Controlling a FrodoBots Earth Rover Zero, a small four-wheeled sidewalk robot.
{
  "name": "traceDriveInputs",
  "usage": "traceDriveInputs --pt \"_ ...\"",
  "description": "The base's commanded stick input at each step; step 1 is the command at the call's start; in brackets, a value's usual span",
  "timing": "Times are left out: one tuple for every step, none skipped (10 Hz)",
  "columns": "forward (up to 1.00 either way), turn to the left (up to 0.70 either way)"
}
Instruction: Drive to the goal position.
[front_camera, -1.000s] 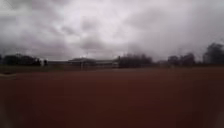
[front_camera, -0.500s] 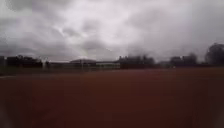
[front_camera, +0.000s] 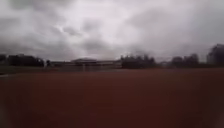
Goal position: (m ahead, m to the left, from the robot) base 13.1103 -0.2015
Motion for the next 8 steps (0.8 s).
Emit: traceDriveInputs --pt "0.85 0.0" --pt "0.85 0.0" --pt "0.85 0.0" --pt "0.85 0.0" --pt "0.85 0.0" --pt "0.85 0.0" --pt "0.85 0.0" --pt "0.85 0.0"
